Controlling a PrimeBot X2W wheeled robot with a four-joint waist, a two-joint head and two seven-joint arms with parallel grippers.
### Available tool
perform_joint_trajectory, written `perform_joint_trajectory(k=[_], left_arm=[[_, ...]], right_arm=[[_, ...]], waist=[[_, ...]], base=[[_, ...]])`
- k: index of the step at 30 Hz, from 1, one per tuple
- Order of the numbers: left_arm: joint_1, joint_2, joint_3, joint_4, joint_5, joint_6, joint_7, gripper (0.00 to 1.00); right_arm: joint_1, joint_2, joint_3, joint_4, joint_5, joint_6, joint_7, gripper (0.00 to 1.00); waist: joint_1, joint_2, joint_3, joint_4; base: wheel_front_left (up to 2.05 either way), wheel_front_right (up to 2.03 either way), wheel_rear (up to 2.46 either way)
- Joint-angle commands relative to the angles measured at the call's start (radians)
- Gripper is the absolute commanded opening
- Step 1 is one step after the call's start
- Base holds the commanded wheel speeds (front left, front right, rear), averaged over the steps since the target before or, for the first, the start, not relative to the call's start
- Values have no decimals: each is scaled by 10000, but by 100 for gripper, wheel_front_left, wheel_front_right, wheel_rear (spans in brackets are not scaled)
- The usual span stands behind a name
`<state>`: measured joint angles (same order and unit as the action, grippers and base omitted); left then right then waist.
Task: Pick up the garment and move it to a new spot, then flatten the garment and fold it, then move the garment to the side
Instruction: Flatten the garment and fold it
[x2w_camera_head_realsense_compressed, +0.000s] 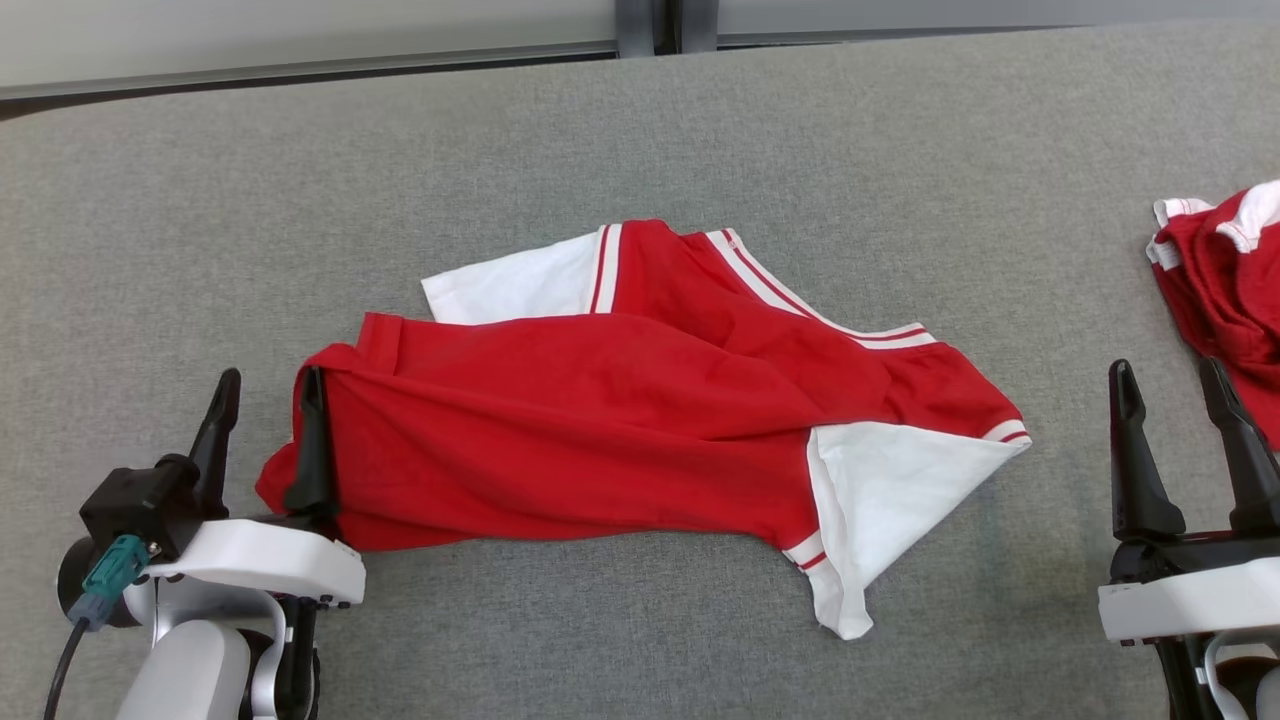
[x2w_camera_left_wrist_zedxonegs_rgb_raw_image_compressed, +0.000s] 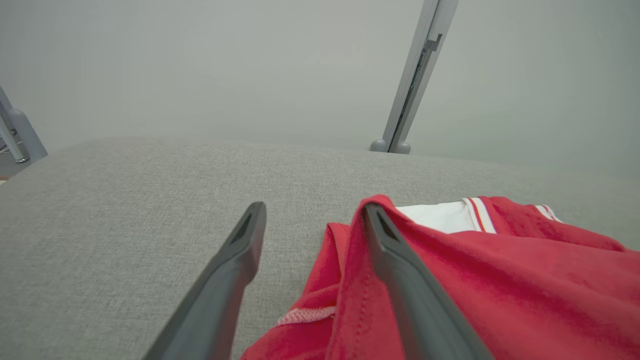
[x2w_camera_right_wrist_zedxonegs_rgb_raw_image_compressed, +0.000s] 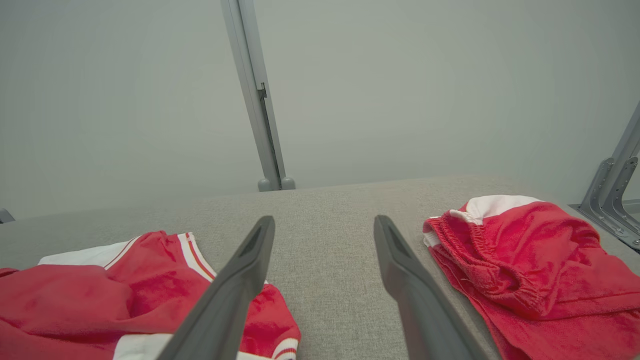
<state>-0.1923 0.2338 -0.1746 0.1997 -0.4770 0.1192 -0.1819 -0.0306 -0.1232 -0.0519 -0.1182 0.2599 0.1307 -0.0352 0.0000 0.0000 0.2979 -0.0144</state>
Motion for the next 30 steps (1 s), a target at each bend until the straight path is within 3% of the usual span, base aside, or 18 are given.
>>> perform_joint_trajectory(k=[1,8,22,30], left_arm=[[-100,20,57,-250,209,124,-270,100],[457,2,-23,-1131,810,475,-627,100],[2057,323,-330,-2172,406,799,1278,100],[2287,476,-374,-2727,522,851,1191,100]], right_arm=[[-84,-114,-11,-95,-67,-1,-21,100],[125,-269,108,-157,-217,-1,174,100],[717,-254,315,-255,-111,-1,521,100],[955,-224,272,-316,-75,-1,590,100]], waist=[[0,0,-135,97],[0,0,-754,320],[0,0,-1757,397],[0,0,-2119,440]], base=[[0,0,0],[0,0,0],[0,0,0],[0,0,0]])
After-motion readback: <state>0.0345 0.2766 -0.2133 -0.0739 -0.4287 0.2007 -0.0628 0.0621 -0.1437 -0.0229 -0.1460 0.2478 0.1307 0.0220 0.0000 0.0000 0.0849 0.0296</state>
